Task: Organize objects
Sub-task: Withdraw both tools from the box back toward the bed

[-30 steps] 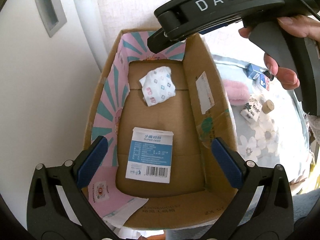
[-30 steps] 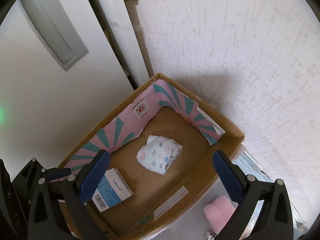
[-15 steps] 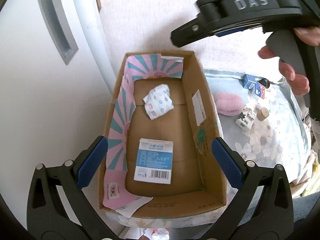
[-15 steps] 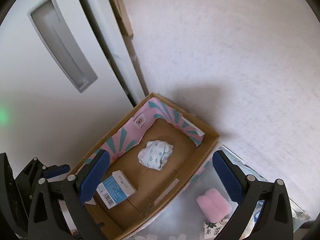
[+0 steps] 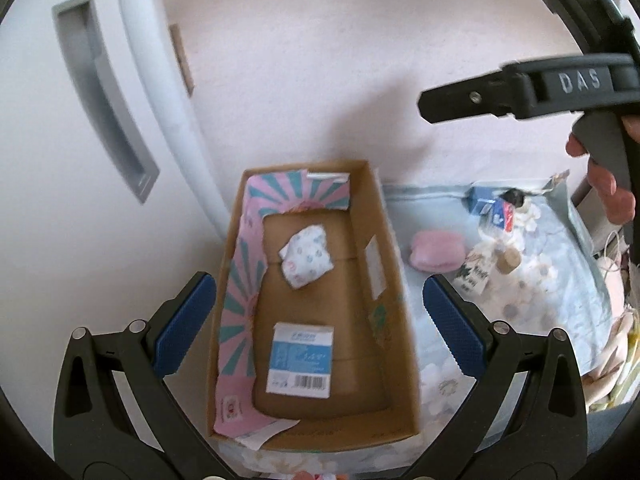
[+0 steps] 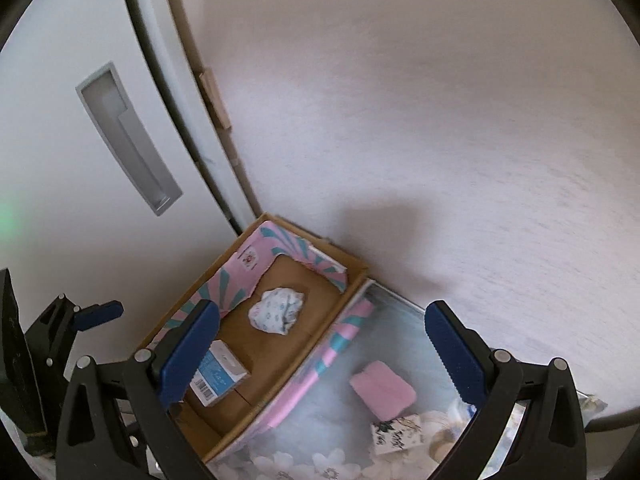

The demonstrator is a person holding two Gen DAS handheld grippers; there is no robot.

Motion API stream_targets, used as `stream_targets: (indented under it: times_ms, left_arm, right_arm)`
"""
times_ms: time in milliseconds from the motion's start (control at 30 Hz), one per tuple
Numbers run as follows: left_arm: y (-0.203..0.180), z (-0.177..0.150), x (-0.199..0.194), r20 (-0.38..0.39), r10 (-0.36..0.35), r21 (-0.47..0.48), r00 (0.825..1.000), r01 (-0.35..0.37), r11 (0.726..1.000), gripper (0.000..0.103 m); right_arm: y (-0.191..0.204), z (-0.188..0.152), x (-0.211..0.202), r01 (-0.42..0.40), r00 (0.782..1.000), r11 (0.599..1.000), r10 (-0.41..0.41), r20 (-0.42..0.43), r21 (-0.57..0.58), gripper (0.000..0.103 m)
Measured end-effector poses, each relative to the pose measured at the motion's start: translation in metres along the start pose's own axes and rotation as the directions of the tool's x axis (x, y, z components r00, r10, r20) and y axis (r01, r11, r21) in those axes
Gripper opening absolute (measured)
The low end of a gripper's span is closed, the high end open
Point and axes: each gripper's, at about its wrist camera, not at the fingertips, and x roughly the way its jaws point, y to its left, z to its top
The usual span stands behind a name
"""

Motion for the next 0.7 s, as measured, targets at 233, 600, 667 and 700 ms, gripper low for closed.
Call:
stream_targets:
  times_ms: [233,600,667,700]
  left_arm:
    - [-0.023,0.018,-0.008,0.037,-0.038,0.02,0.999,0.038,0.999,0.103]
    - [-0.064,0.043,-0.012,0.082,-0.105,0.076,0.991,0.098,0.992,0.103]
    - [-0.071,0.047,-0.011,0.082,-0.114,0.088,0.99,0.106,0.99,0.103]
    - [-0.076,0.048,-0.01,0.082,-0.118,0.096,0.99,0.11,0.989,0.103]
  right_arm:
    - [-0.03,-0.014,-0.036,0.041,0.998,0.998,-0.044,0.052,0.057,0.102]
    - [-0.077,-0.043,-0.084,0.118,0.986,0.983,-0.133,0.104,0.143,0.102]
    - [-0.087,-0.05,-0.092,0.133,0.982,0.978,-0.151,0.11,0.162,0.102]
    - [-0.091,-0.052,-0.095,0.138,0.981,0.976,-0.158,0.112,0.169,0.102]
